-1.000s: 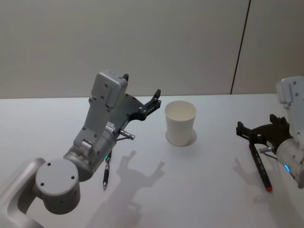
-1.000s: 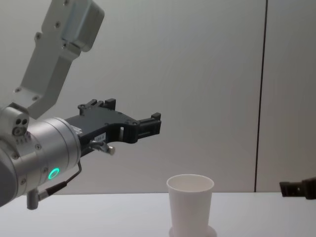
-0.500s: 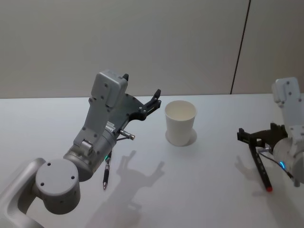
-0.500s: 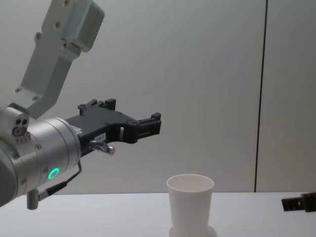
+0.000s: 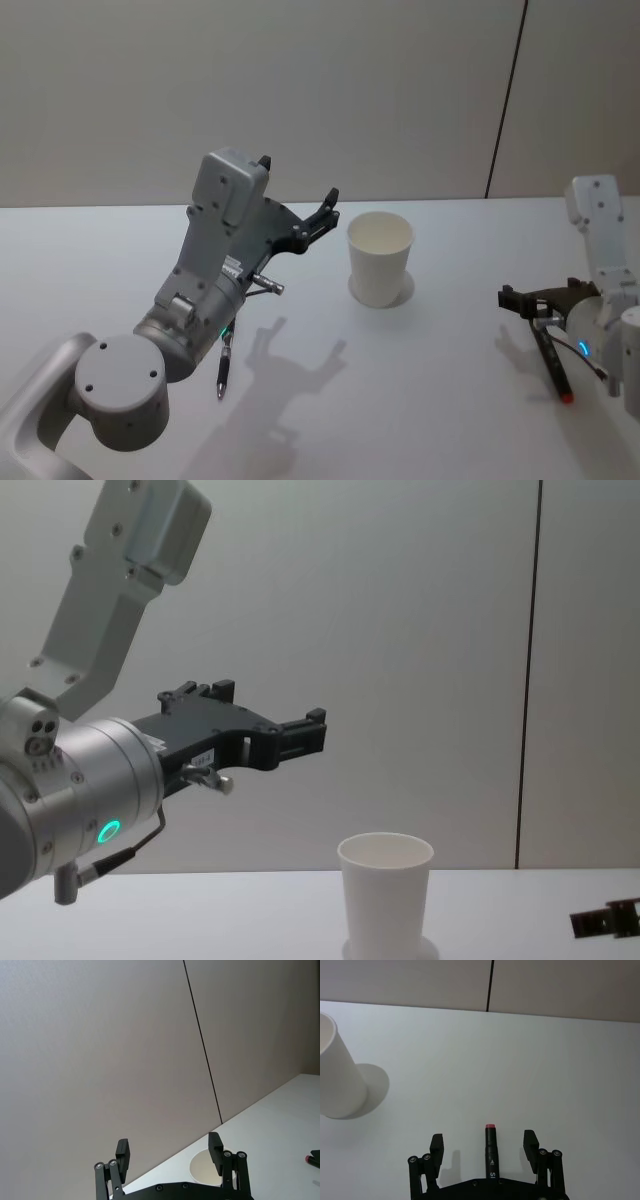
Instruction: Place the pen into the pen holder.
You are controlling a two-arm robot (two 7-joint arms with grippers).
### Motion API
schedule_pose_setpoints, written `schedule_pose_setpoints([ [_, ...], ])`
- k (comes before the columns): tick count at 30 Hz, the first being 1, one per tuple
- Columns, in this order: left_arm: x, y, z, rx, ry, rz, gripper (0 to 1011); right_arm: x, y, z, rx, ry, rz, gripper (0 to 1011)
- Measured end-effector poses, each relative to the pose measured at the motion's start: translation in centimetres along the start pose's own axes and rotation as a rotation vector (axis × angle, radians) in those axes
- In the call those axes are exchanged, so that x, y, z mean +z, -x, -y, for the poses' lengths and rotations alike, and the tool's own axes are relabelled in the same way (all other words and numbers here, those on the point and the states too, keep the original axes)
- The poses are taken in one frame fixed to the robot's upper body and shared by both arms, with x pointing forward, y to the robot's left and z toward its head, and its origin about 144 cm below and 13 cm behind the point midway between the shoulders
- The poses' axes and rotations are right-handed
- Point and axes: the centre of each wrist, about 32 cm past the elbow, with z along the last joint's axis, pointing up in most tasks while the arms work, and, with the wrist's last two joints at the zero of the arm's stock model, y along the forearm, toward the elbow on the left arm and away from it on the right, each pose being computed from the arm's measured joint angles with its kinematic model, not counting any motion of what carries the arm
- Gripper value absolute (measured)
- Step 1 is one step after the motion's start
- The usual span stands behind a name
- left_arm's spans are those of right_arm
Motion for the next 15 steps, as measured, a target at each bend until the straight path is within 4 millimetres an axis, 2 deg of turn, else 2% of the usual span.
schedule_pose_setpoints([
  [15,0.0,0.0,0.0,0.000,0.000,0.000,1003,-0.1,-0.1,-2.2,-0.026,0.063,-0.047,1002],
])
